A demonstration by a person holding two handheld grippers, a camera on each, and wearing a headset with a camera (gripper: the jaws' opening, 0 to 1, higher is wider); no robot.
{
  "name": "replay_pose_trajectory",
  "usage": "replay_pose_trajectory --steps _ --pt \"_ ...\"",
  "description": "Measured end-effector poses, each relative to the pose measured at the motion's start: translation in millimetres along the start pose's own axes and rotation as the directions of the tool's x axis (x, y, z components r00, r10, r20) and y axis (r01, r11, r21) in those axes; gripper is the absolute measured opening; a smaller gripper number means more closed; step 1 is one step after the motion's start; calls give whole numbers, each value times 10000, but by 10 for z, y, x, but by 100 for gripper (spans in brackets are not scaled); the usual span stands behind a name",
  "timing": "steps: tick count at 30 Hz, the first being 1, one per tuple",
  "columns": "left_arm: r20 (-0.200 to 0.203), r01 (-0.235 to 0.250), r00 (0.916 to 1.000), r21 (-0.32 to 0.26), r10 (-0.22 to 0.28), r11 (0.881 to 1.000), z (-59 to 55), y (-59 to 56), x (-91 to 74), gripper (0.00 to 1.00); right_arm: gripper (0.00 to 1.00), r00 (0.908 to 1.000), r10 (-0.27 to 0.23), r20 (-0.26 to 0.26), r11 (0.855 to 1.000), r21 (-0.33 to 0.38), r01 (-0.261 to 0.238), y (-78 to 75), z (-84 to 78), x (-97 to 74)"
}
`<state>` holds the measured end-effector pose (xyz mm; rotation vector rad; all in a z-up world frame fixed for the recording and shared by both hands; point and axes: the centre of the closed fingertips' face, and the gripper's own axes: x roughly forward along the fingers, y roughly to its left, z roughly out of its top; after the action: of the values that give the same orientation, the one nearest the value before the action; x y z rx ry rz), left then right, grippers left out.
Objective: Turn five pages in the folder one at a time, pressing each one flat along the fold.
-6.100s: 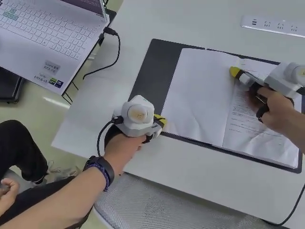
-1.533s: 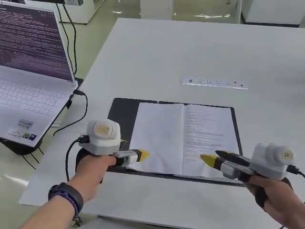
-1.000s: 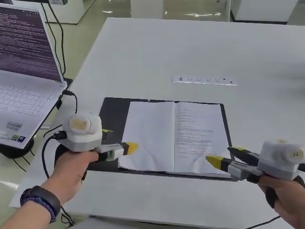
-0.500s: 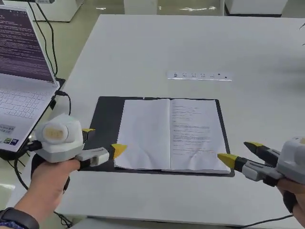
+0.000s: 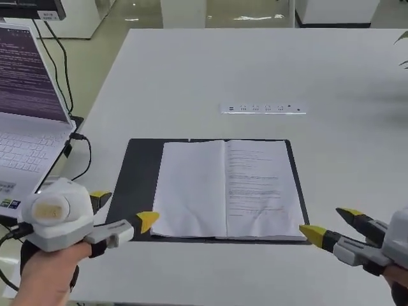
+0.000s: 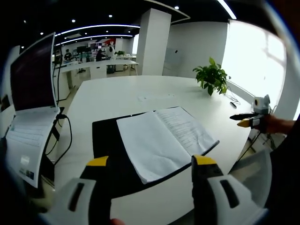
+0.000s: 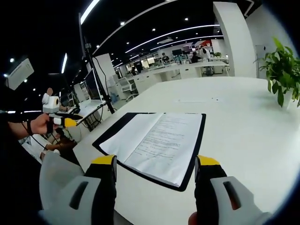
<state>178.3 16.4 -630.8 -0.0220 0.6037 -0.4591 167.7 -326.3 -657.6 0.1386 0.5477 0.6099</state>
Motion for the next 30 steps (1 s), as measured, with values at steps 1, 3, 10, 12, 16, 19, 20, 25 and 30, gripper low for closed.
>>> replay_pose_trajectory --steps 1,3,10,12,16,19,20,25,30 --pt "8 23 10000 11 -23 10000 8 -10 8 69 67 10000 4 0 10000 1 -4 -6 -3 -2" --pt "22 80 10000 29 -80 10000 25 -38 38 69 67 10000 41 20 10000 58 -41 -19 -8 0" --pt "-142 374 9992 200 -371 9991 32 -162 136 69 67 9999 39 -132 10000 -12 -39 -49 -44 4" --pt "-207 459 9988 255 -454 9986 32 -194 176 69 67 9999 30 -99 10000 42 -29 -49 -43 -4" --pt "-280 653 9975 298 -645 9974 45 -275 274 69 67 9998 44 -192 10000 12 -44 -53 -63 -19" --pt "-295 779 9966 326 -769 9964 65 -331 348 69 66 9998 78 -190 10000 20 -77 -40 -63 -29" --pt "-284 828 9962 333 -819 9960 84 -366 369 68 67 9998 80 -196 10000 26 -79 -35 -64 -32" --pt "-408 1232 9918 583 -1210 9907 111 -525 478 68 66 9997 112 -207 9999 50 -111 -17 -85 -42" --pt "-667 1626 9853 797 -1575 9835 67 -704 585 68 67 9996 114 -248 9999 54 -112 -22 -101 -58"
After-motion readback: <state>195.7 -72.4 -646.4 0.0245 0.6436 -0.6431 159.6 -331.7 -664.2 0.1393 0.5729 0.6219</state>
